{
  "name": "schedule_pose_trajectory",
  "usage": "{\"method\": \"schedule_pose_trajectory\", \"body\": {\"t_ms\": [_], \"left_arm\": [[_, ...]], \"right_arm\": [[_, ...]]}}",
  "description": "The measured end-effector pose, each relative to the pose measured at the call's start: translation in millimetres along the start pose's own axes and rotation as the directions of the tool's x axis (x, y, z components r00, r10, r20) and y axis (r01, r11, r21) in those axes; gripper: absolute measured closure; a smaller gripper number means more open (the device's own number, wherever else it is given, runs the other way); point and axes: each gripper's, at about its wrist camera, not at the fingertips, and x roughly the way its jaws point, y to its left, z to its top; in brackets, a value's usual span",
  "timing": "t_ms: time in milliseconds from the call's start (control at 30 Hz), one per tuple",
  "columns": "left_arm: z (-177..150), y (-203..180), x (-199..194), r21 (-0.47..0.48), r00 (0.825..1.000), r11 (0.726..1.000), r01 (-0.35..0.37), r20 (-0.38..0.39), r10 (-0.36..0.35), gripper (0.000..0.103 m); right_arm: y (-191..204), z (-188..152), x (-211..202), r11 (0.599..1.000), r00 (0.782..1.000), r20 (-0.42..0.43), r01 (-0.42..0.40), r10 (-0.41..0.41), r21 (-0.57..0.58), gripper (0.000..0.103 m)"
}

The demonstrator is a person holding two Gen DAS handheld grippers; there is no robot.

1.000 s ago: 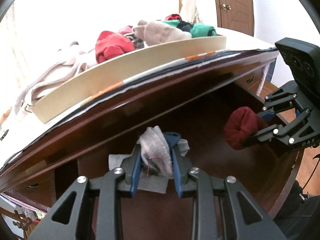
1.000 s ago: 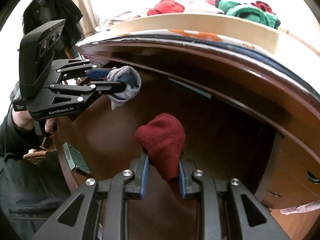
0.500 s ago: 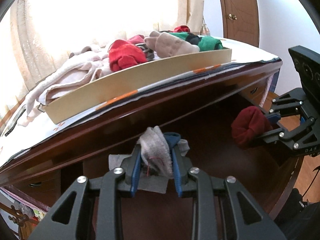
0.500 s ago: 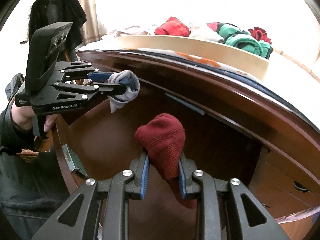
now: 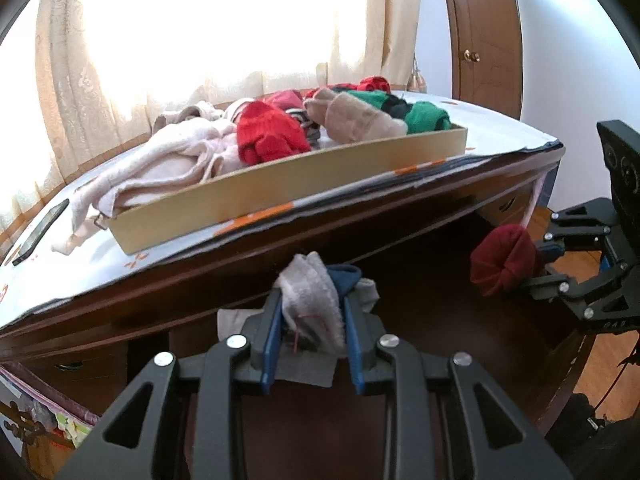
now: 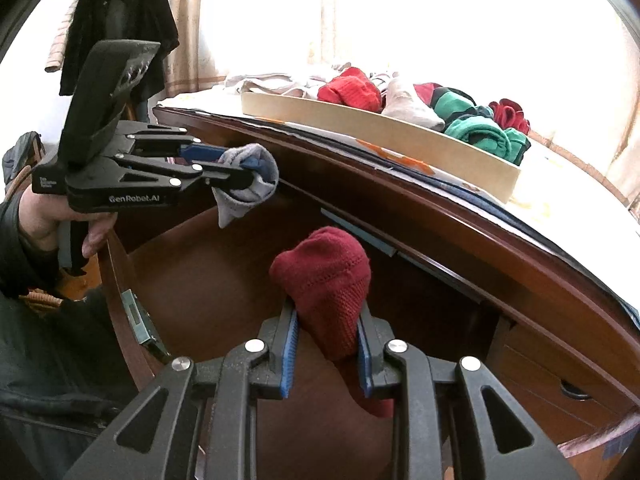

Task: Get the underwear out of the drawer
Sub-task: 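Lift the grey-white sock and red sock up out of the drawer, then carry both held socks over the cardboard tray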

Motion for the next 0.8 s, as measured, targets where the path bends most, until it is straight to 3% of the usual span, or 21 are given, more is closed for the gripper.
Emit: {"method": "schedule_pose_trajectory", "body": {"t_ms": [800], "left_arm": [[56, 0, -44, 0.043, 0.990, 0.999, -0.009, 0.140, 0.003, 0.076]], "right_arm": [[-5, 50, -43, 0.999, 0.988, 0.152, 0.007, -0.012, 0.033, 0.076]]}}
